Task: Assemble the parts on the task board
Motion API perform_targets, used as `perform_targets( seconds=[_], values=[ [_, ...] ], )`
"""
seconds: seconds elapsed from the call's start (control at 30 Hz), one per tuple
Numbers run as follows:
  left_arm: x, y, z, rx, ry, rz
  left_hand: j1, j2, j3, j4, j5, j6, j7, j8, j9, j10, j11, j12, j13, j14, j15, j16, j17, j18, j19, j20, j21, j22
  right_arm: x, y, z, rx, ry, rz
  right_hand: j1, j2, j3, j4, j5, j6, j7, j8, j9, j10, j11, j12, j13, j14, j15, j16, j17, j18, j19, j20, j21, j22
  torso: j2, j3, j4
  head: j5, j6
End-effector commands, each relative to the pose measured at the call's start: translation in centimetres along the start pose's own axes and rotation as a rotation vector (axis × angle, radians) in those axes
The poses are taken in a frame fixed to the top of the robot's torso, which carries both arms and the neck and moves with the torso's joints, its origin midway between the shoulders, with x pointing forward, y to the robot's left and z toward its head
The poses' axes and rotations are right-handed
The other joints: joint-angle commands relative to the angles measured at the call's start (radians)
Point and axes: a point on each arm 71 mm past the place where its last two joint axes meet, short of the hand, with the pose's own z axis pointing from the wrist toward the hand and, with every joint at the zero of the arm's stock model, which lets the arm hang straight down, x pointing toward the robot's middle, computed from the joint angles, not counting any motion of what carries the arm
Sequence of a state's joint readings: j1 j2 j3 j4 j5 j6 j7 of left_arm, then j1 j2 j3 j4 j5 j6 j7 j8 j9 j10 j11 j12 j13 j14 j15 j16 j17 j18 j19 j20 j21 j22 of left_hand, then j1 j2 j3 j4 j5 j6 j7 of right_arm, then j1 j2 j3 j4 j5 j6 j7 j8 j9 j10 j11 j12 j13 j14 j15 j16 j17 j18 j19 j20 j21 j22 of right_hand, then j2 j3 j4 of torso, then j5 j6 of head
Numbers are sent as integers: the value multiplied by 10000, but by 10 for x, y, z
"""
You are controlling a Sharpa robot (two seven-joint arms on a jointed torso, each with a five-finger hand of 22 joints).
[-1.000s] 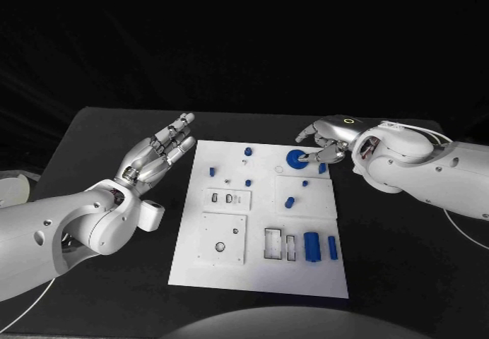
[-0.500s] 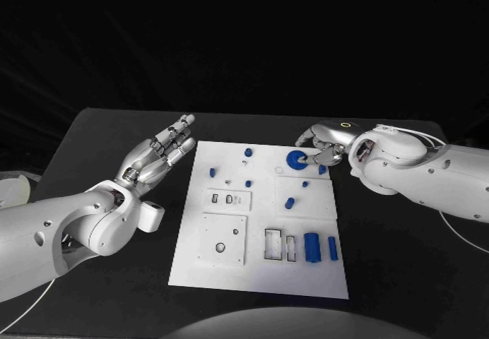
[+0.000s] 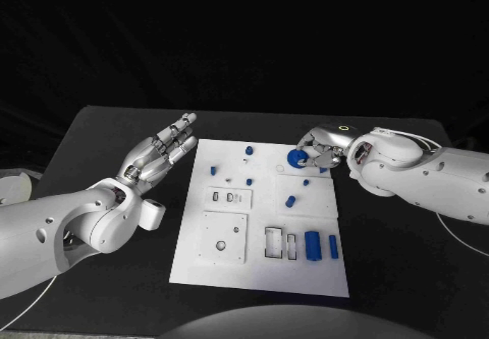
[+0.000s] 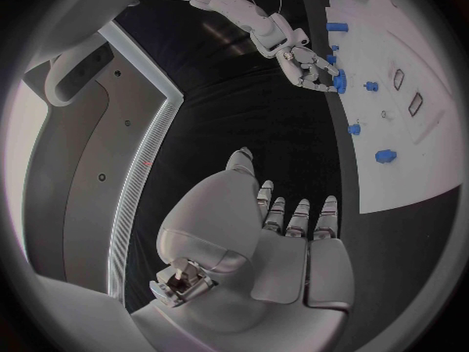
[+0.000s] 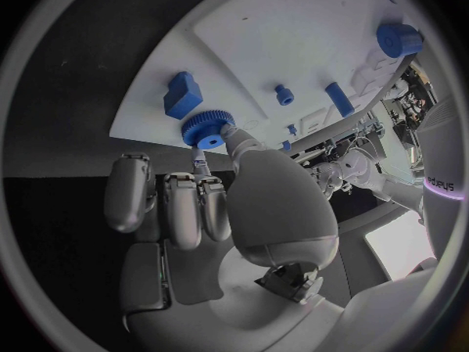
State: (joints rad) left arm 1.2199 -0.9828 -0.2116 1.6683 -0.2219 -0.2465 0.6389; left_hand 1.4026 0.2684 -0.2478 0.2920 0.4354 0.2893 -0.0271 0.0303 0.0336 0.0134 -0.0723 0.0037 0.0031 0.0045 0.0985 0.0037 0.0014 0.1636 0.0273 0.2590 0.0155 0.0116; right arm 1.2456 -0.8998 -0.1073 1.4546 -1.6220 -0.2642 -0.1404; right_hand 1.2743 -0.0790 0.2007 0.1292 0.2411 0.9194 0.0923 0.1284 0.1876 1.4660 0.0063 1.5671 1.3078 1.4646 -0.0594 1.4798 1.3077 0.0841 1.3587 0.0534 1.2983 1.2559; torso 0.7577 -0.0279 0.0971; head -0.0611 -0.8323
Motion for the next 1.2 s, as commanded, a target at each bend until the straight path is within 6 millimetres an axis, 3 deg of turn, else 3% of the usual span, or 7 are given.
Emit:
perform_targets(
  seconds=[0.03, 0.23, 0.4, 0.57, 0.67, 1.03, 1.2],
  values=[
    [2, 0, 1, 17, 214, -171, 70, 9, 68, -17, 59, -7, 67, 31, 5, -5, 95, -1, 6, 12, 64, -8, 10, 184, -13, 91, 41, 9, 9, -1, 0, 6, 367, -123, 204, 13, 38, -149, 254, 139, -1, 156, 165, 1048, -61, 37, 2630, 587, -9, -87, 1166, 37, -111, -20, -91, -37, 1, 3, -6, -3, -28],
    [2, 1, 1, -48, 206, -242, 72, 12, 70, -17, 62, -7, 70, 32, 5, -5, 98, -1, 6, 13, 69, -7, 11, 184, -11, 94, 42, 9, 11, -2, 1, 9, 375, -174, 470, 18, 182, -456, 825, 259, -25, 494, 545, 1048, -92, 37, 2630, 539, -27, -211, 1054, 68, -202, -42, -238, -110, -5, 4, -3, -7, -39],
    [2, 2, 1, -90, 216, -284, 81, 21, 77, -19, 71, -3, 82, 33, 6, -4, 111, -1, 6, 15, 83, -6, 11, 183, -8, 104, 45, 11, 9, 0, 1, -183, 111, -144, 714, 69, 392, -751, 1804, 488, -63, 1031, 1038, 1048, -138, 37, 2630, 556, -57, -214, 1096, 61, -172, -76, -238, -38, -4, -1, -8, -3, -29],
    [1, 2, -1, -112, 194, -289, 94, 34, 87, -23, 84, -1, 96, 34, 7, -3, 126, -1, 7, 19, 102, -4, 13, 182, -4, 116, 48, 12, 5, 8, 1, -588, -348, -13, 680, 97, 452, -823, 2072, 700, -126, 1529, 1476, 1048, -114, 37, 2630, 615, -60, -137, 1222, 17, -39, -77, -107, 140, 1, -16, -35, 22, 6],
    [1, 2, -1, -124, 191, -294, 105, 43, 95, -26, 94, 3, 102, 35, 8, 0, 134, 0, 7, 24, 113, -2, 15, 182, -2, 123, 50, 12, 0, 17, 1, -856, -531, 231, 581, 96, 462, -775, 2191, 719, -148, 1689, 1643, 1048, -67, 37, 2630, 636, -37, -118, 1258, 3, 4, -60, -73, 195, 0, -14, -10, 19, 10],
    [3, 2, 0, -167, 239, -324, 139, 63, 118, -33, 122, 11, 123, 38, 9, 19, 159, 6, 13, 40, 144, 6, 21, 181, 9, 141, 58, 16, -34, 66, 12, -1839, -364, 1816, 218, 57, 504, -530, 2460, 687, -115, 1795, 1853, 1048, 0, 37, 2630, 703, 18, -15, 1415, -27, 121, -8, 29, 345, -23, -11, 60, -56, -13],
    [3, 2, 0, -193, 251, -330, 153, 79, 130, -31, 128, 14, 132, 39, 10, 26, 170, 8, 15, 46, 158, 9, 23, 182, 14, 149, 61, 18, -33, 84, 24, -2201, 25, 1930, 122, 48, 540, -458, 2517, 601, -95, 1726, 1860, 1048, 11, 37, 2630, 717, 23, 7, 1449, -31, 145, -1, 46, 375, -14, -9, 29, -34, -8]
  ],
)
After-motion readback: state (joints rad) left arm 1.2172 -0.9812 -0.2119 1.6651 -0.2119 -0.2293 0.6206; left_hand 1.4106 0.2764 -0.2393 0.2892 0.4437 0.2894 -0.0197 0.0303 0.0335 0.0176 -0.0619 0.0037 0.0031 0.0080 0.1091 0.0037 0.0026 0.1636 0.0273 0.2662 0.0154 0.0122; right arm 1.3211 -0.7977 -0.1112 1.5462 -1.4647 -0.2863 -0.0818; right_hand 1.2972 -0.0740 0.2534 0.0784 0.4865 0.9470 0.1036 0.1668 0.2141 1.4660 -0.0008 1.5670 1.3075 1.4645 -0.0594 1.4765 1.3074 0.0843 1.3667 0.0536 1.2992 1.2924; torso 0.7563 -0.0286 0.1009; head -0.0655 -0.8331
